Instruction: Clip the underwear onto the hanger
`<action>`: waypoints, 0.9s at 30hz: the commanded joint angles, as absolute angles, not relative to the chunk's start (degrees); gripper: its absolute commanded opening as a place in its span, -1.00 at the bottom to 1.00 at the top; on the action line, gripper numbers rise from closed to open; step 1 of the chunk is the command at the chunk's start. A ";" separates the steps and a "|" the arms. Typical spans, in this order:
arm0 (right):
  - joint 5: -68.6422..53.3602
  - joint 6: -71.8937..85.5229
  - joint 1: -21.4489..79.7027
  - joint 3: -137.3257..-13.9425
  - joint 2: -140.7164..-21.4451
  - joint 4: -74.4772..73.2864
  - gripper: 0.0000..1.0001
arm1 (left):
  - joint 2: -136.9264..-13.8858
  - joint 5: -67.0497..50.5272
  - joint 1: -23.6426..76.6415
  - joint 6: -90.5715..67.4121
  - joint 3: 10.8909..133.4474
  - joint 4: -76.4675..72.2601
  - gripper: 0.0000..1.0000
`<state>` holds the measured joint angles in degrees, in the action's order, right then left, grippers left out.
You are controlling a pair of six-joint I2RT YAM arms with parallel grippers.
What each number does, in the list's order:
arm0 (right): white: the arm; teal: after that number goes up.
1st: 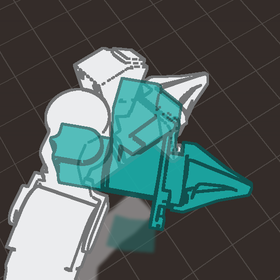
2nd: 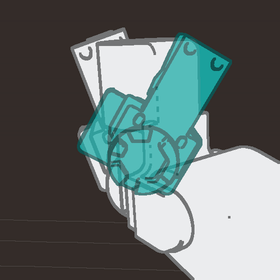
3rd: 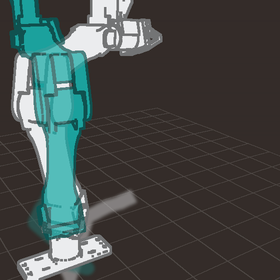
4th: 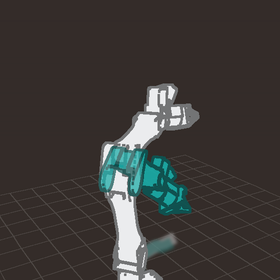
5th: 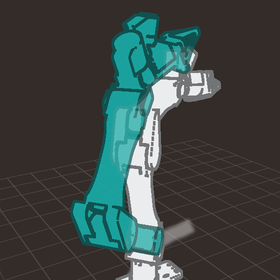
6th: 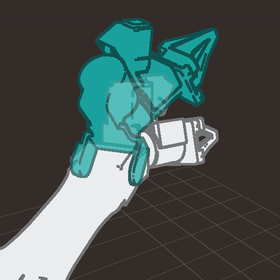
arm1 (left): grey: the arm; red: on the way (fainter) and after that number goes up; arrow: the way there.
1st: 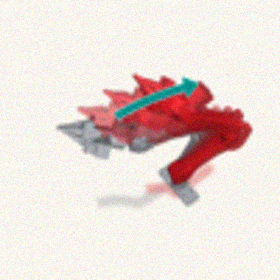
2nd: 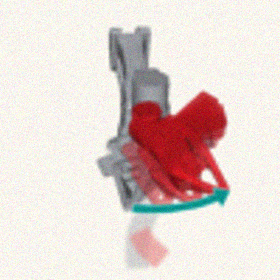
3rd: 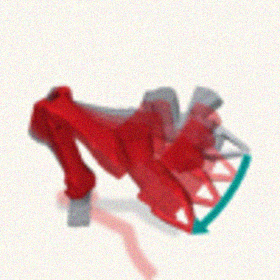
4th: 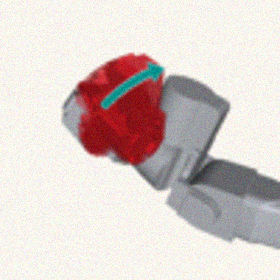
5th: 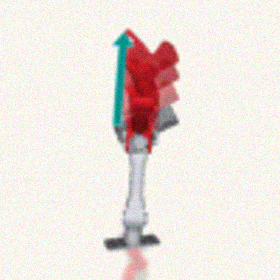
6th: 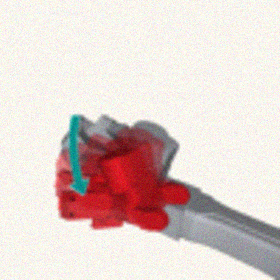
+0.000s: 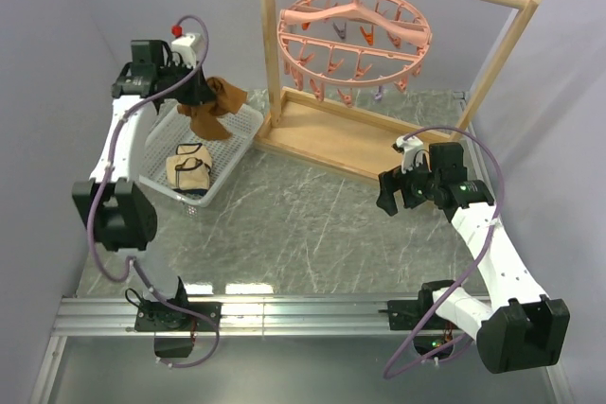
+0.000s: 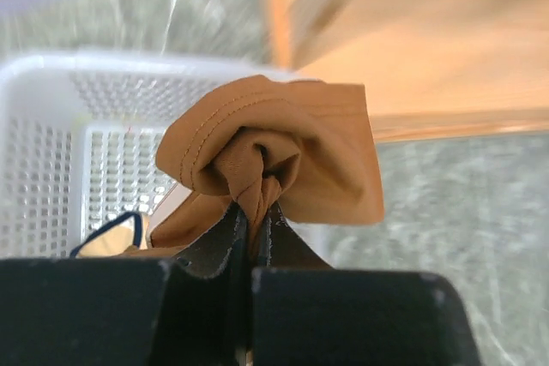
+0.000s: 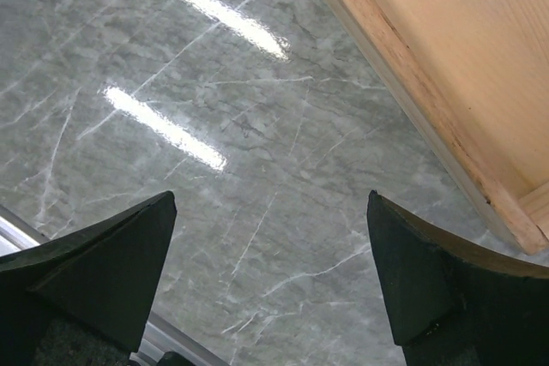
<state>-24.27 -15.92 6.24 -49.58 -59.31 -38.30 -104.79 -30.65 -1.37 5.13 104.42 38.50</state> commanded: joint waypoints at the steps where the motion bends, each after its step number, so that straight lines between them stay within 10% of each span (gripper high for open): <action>1: -26.54 -15.47 6.85 -52.73 -58.97 -38.41 0.97 | -97.75 -37.61 -0.79 5.18 105.47 41.39 -1.00; 16: -32.69 -18.72 8.17 -52.74 -58.18 -41.22 0.90 | -77.35 -58.54 16.86 20.73 76.04 46.67 -0.93; 27: -29.11 -24.33 10.28 -50.45 -56.87 -42.98 0.63 | -105.98 -56.61 27.86 37.17 78.99 55.02 -0.63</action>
<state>-31.46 -21.12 9.15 -51.18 -58.98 -42.63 -100.16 -56.12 28.12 29.28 74.39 52.01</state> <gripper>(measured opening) 0.831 0.174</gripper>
